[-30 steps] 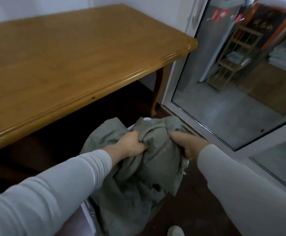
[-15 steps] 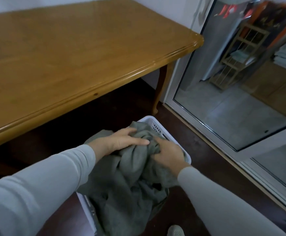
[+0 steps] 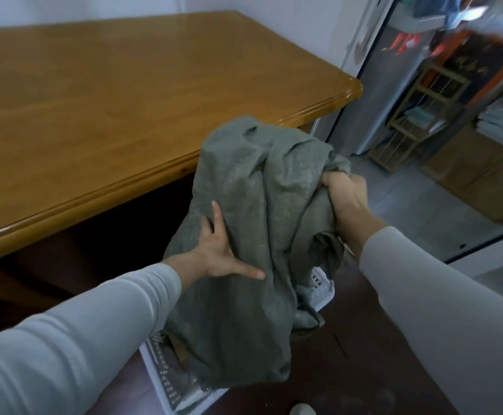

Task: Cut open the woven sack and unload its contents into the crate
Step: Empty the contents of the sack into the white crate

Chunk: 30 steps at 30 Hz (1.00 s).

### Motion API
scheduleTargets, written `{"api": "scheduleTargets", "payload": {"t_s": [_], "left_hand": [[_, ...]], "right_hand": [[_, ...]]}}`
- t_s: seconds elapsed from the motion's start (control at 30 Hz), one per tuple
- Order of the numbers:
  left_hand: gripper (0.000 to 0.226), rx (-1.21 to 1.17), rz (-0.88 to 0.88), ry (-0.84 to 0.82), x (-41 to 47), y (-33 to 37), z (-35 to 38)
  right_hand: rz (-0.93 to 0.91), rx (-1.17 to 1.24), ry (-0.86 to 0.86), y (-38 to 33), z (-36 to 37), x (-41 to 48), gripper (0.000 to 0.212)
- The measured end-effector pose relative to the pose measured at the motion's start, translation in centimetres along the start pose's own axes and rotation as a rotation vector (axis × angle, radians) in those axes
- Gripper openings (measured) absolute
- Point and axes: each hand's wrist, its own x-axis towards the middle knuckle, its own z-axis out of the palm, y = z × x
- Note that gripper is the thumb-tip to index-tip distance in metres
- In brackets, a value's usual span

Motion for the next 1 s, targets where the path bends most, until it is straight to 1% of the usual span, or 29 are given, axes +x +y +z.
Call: {"api": "scheduleTargets", "payload": {"t_s": [0.07, 0.1, 0.13, 0.2, 0.23, 0.27, 0.3, 0.33, 0.37, 0.4, 0.43, 0.47, 0.5, 0.53, 0.57, 0.6, 0.67, 0.7, 0.77, 0.8, 0.9, 1.0], "left_hand": [[0.164, -0.154, 0.089, 0.142, 0.4, 1.3, 0.3], [0.156, -0.22, 0.121, 0.22, 0.6, 1.6, 0.3], [0.139, -0.241, 0.142, 0.303, 0.8, 1.8, 0.3], [0.09, -0.148, 0.149, 0.439, 1.2, 1.5, 0.2], [0.07, -0.061, 0.127, 0.424, 1.6, 1.0, 0.3], [0.054, 0.057, 0.08, 0.326, 1.9, 0.6, 0.5], [0.044, 0.178, 0.03, 0.189, 2.3, 0.0, 0.8], [0.041, 0.28, -0.014, 0.078, 2.7, -1.0, 1.2], [0.043, 0.342, -0.048, 0.019, 3.1, -2.0, 1.6], [0.047, 0.36, -0.068, 0.017, 3.5, -3.3, 2.0], [0.054, 0.375, -0.091, 0.078, 4.0, -4.5, 2.3], [0.066, 0.403, -0.131, 0.165, 4.3, -5.8, 2.7], [0.084, 0.427, -0.168, 0.23, 4.6, -6.8, 3.1], [0.104, 0.432, -0.181, 0.231, 5.0, -7.7, 3.7], [0.119, 0.434, -0.164, 0.17, 5.4, -8.7, 4.5], [0.128, 0.451, -0.137, 0.08, 5.7, -9.6, 5.5], [0.133, 0.494, -0.093, -0.073, 6.6, -11.6, 7.6], [0.133, 0.488, -0.097, -0.115, 7.1, -12.6, 8.4], [0.13, 0.459, -0.119, -0.148, 8.6, -14.5, 9.6], [0.129, 0.445, -0.132, -0.162, 9.8, -15.6, 10.5], [0.127, 0.5, -0.12, -0.116, 11.8, -16.8, 11.0], [0.125, 0.514, -0.043, 0.035, 15.2, -17.3, 11.0]], "right_hand": [[-0.034, 0.002, -0.048, -1.7, 0.5, -0.4, 0.027], [-0.033, -0.005, -0.062, -2.4, 0.5, -0.4, 0.027], [-0.026, -0.024, -0.073, -2.9, 0.3, -0.3, 0.026], [0.016, -0.108, -0.1, -2.7, -0.4, 0.2, 0.019], [0.063, -0.152, -0.103, -1.8, -0.9, 0.6, 0.011], [0.124, -0.192, -0.089, -0.4, -1.4, 0.9, 0.005], [0.165, -0.226, -0.069, 1.8, -2.0, 1.5, 0.008], [0.178, -0.249, -0.05, 4.1, -2.4, 1.9, 0.01], [0.166, -0.278, -0.037, 6.7, -2.7, 2.3, 0.011], [0.154, -0.301, -0.022, 9.2, -2.8, 2.7, 0.007], [0.153, -0.308, 0.004, 11.5, -2.8, 3.1, 0.006], [0.17, -0.303, 0.04, 13.8, -2.8, 3.6, 0.016], [0.19, -0.305, 0.075, 16.0, -2.7, 4.2, 0.027], [0.195, -0.339, 0.099, 17.9, -2.7, 4.6, 0.035], [0.191, -0.415, 0.095, 19.5, -2.5, 5.1, 0.041], [0.176, -0.506, 0.06, 21.1, -2.3, 5.5, 0.047], [0.144, -0.705, -0.05, 24.0, -1.9, 6.1, 0.062], [0.137, -0.784, -0.107, 25.1, -1.5, 6.3, 0.071], [0.109, -0.907, -0.204, 27.0, -0.4, 6.7, 0.084], [0.088, -0.97, -0.252, 28.6, 0.3, 7.2, 0.086], [0.084, -1.081, -0.336, 30.1, 1.4, 7.9, 0.083], [0.066, -1.198, -0.359, 32.4, 3.0, 9.9, 0.078]]}}
